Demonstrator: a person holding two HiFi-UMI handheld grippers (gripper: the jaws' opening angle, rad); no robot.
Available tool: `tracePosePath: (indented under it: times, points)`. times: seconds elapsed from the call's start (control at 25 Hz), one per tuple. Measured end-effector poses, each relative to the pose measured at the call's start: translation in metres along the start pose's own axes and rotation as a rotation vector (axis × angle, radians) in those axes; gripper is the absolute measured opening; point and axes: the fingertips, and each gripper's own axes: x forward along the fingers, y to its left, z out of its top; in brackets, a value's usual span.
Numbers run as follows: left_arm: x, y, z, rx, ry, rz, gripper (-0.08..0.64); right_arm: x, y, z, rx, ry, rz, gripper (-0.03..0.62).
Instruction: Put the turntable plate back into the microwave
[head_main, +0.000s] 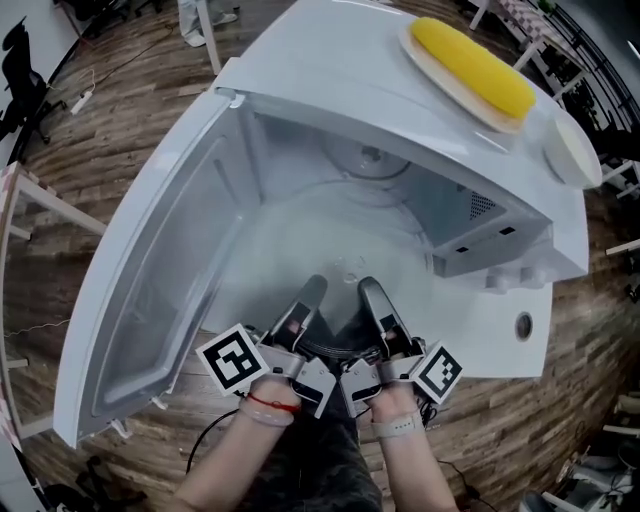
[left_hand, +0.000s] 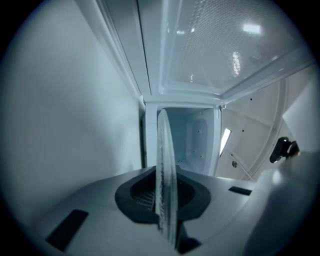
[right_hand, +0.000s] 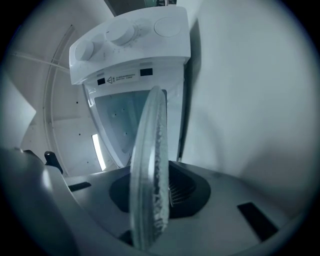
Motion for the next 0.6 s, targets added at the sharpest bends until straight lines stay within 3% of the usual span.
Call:
tracePosePath:
  times: [0.6]
  points:
    - [0.021,0.003,0.014,-0.008,-0.018,-0.001,0.032,0.023,-0.004,0.013,-0.001,0.012,-0.004,0.074]
